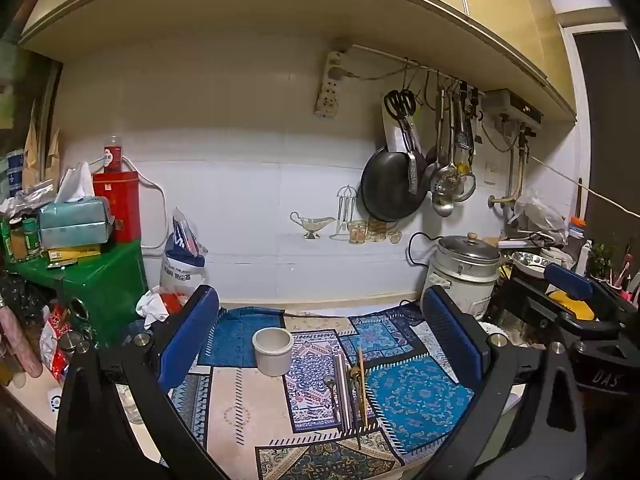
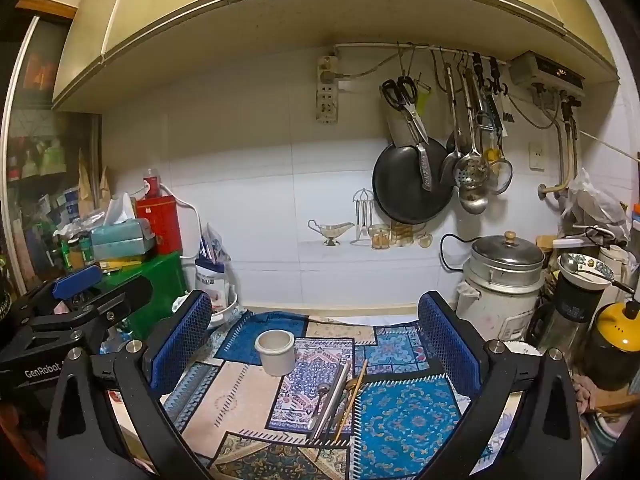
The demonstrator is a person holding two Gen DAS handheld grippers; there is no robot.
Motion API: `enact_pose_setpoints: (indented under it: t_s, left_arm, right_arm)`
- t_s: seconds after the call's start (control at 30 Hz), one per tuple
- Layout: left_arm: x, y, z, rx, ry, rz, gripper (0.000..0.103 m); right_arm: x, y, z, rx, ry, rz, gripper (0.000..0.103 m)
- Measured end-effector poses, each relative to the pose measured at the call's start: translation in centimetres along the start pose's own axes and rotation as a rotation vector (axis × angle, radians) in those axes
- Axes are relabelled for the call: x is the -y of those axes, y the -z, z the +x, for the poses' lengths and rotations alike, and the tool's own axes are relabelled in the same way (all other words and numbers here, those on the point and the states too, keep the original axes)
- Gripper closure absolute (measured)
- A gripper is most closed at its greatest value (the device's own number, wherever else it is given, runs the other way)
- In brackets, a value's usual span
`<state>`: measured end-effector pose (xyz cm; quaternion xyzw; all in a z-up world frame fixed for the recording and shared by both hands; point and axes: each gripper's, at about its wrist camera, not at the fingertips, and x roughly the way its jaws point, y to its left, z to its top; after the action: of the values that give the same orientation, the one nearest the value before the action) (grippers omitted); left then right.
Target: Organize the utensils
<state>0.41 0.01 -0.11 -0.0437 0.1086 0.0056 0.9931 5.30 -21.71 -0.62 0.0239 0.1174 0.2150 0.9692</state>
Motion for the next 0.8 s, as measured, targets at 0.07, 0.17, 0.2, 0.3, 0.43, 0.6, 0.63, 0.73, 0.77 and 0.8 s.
enact_pose_setpoints:
  t_s: [0.07,0.17,0.2,0.3,0.43,0.6,0.63,0.73,0.77,0.8]
  left_arm:
    - [-0.09,0.05,0.08,0.000,-0.002,0.000,0.001]
    - [-0.33,0.04,0.21,0.000,-0.001,-0.001,0.001]
    - [-0.33,0.10,0.21,0.000,0.000,-0.001,0.001]
    - [-0.25,0.21,0.22,0.002,-0.003,0.001,0.001]
    - [-0.25,0.21,0.19,0.002,-0.002,-0.001,0.001]
    - [-0.14,0.26,0.20,0.001,-0.003,0.000,0.001]
    - [-0.15,0.25,0.24,0.001,-0.003,0.000,0.001]
    - [-0.17,0.31,0.21,0.001,-0.003,-0.002,0.001]
    - [-0.15,0.29,0.23,0.001,-0.002,-0.002,0.001]
    - [-0.20,0.32,0.23,0.001,-0.001,-0.004,0.001]
  right_arm:
    - [0.02,-0.05,0.04,-0.001,0.001,0.000,0.000]
    - [0.00,-0.07,0.13,-0.003,0.001,0.000,0.000]
    - [-0.02,-0.06,0.17,-0.003,0.001,0.000,0.000]
    - [-0.05,-0.06,0.26,-0.004,0.002,-0.002,0.000]
    - [-0.01,-0.05,0.33,-0.005,0.001,-0.002,0.000]
    - [0.03,-0.09,0.45,-0.006,0.001,-0.002,0.000]
    - [0.03,-0.10,0.47,-0.007,0.001,-0.002,0.000]
    - [0.00,-0.12,0.50,-0.008,0.001,-0.003,0.000]
    - [-0.01,-0.12,0.53,-0.007,0.000,-0.003,0.000]
    - [-0.04,-0.14,0.55,-0.008,0.002,-0.004,0.000]
